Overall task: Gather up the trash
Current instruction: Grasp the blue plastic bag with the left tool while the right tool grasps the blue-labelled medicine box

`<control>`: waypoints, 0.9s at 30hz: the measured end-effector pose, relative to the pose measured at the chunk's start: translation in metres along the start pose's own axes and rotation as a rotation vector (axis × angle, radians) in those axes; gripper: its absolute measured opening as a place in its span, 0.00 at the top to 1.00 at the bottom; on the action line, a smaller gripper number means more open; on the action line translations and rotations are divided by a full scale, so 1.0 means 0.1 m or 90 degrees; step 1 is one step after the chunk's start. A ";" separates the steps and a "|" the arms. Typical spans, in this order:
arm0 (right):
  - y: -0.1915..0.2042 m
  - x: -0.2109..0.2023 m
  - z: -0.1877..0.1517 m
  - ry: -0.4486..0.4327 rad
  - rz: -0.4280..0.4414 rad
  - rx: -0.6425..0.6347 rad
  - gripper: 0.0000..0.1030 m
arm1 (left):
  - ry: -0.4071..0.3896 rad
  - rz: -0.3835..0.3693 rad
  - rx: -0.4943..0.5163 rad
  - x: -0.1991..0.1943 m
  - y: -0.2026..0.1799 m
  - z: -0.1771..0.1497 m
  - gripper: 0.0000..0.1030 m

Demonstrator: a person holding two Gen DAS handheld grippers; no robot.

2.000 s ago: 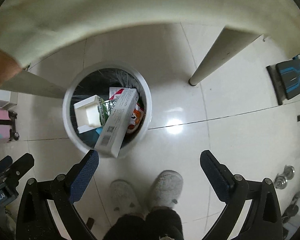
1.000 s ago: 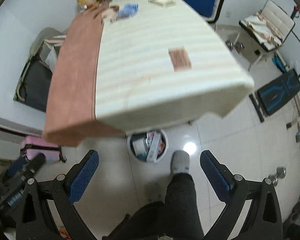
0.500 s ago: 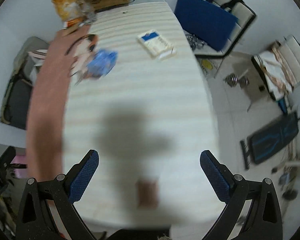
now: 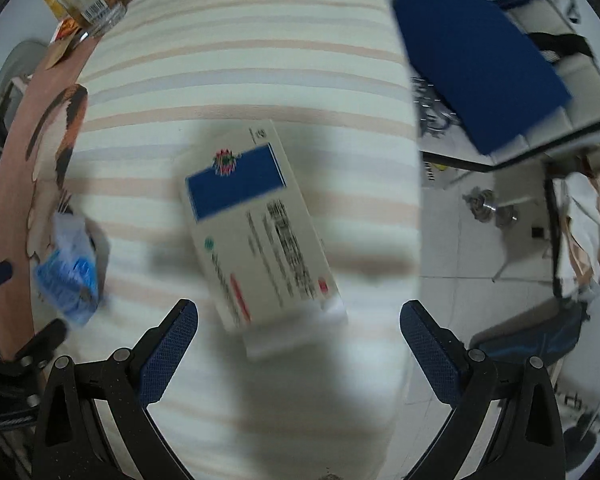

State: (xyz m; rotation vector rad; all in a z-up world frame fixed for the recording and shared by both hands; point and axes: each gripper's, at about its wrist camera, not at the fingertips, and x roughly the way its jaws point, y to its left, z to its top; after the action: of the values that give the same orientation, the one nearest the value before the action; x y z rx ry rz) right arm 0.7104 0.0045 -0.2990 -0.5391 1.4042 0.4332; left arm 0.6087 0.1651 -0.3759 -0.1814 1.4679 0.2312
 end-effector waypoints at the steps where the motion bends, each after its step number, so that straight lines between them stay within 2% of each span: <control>1: 0.01 0.08 0.08 0.008 0.007 -0.008 0.01 | 0.007 -0.001 0.006 0.07 -0.01 0.04 0.00; 5: 0.10 0.32 0.25 0.033 0.021 -0.038 0.01 | 0.030 -0.016 0.027 0.29 -0.05 0.11 0.00; 8: 0.14 0.46 0.33 0.040 0.005 -0.046 0.00 | 0.025 -0.025 0.022 0.34 -0.05 0.08 0.09; 10: 0.19 0.46 0.38 0.027 -0.010 -0.057 0.05 | 0.013 -0.024 0.019 0.31 -0.05 0.04 0.14; 13: 0.23 0.44 0.39 0.021 -0.016 -0.060 0.14 | -0.001 -0.024 -0.001 0.24 -0.01 -0.01 0.32; 14: 0.24 0.40 0.39 0.010 -0.016 -0.062 0.24 | -0.002 -0.024 -0.006 0.22 -0.01 -0.03 0.40; 17: 0.29 0.36 0.37 -0.002 -0.038 -0.071 0.24 | -0.005 -0.034 -0.026 0.17 0.03 -0.11 0.55; 27: 0.22 0.11 0.23 -0.035 0.003 -0.025 0.24 | -0.038 -0.050 -0.076 -0.11 0.08 -0.46 0.64</control>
State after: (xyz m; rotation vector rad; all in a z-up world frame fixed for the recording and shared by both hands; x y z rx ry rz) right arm 0.7174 0.0350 -0.3100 -0.5516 1.3465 0.4775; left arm 0.5620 0.1600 -0.3691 -0.3253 1.3851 0.2591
